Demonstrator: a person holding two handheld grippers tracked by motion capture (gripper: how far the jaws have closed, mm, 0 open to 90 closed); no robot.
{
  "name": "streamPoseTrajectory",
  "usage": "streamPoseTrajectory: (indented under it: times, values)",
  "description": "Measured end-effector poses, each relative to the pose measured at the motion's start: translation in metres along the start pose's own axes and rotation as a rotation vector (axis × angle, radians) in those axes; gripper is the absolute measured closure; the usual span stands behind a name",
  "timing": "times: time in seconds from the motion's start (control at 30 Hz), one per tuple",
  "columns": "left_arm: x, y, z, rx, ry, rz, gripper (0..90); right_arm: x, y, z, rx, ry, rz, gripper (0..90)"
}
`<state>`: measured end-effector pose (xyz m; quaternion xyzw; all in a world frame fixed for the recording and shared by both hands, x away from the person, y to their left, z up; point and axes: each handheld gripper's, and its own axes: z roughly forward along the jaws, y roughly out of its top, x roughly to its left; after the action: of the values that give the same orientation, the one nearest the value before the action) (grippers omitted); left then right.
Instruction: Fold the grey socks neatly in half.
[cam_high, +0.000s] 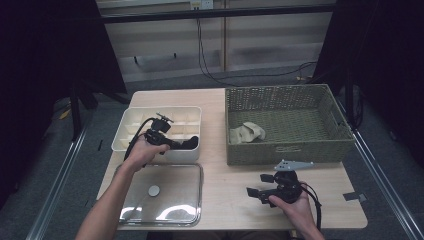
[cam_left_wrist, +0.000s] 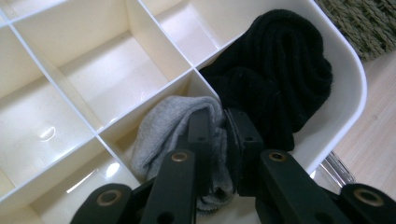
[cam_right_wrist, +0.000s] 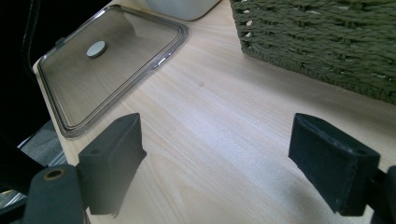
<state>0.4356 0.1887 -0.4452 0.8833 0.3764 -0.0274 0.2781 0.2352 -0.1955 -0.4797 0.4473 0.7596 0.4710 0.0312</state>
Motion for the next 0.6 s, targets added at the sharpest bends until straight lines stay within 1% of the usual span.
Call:
streamPoseTrajectory:
  times: [0.03,0.13,0.17,0.2,0.23,0.27,0.3,0.33,0.37,0.4,0.43,0.5,0.6]
  values:
    - [0.0,0.0,0.0,-0.001,-0.006,0.004,80.3,0.0,0.0,0.0,0.002,0.0,-0.001,17.5]
    - [-0.003,-0.001,-0.002,-0.016,0.012,0.014,74.8,0.0,0.0,-0.001,-0.002,-0.004,0.003,17.7]
    - [-0.005,-0.001,-0.003,-0.019,0.018,0.04,73.3,0.0,0.0,-0.001,-0.008,-0.006,0.011,17.8]
    - [-0.005,-0.003,-0.004,-0.037,0.014,0.025,72.1,0.0,0.0,-0.001,-0.015,0.005,0.023,17.9]
    - [-0.003,-0.004,-0.006,-0.047,0.006,0.025,70.0,0.0,0.0,-0.001,-0.017,0.009,0.025,18.0]
    - [-0.003,-0.005,-0.006,-0.071,0.0,0.012,68.0,0.0,0.0,0.001,-0.017,0.005,0.028,18.0]
    - [-0.002,-0.007,-0.008,-0.087,-0.006,0.016,66.0,0.0,0.0,0.001,-0.017,0.004,0.028,18.1]
    - [-0.002,-0.007,-0.008,-0.087,-0.006,0.016,64.2,0.0,0.0,0.001,-0.017,0.004,0.028,18.1]
    - [-0.001,-0.01,-0.011,-0.104,-0.005,0.024,62.9,0.0,0.002,0.003,-0.022,0.002,0.027,18.4]
    - [-0.003,-0.011,-0.011,-0.14,-0.01,-0.014,60.5,0.0,0.002,0.003,-0.022,0.001,0.026,18.8]
    - [-0.004,-0.012,-0.013,-0.148,0.001,-0.003,58.7,0.0,0.002,0.003,-0.022,0.004,0.026,19.8]
    - [-0.004,-0.014,-0.016,-0.166,0.012,-0.008,55.2,0.0,0.002,0.003,-0.018,0.005,0.018,20.7]
    - [-0.003,-0.018,-0.023,-0.194,0.023,-0.016,46.7,0.0,0.001,0.002,-0.022,0.002,0.015,20.5]
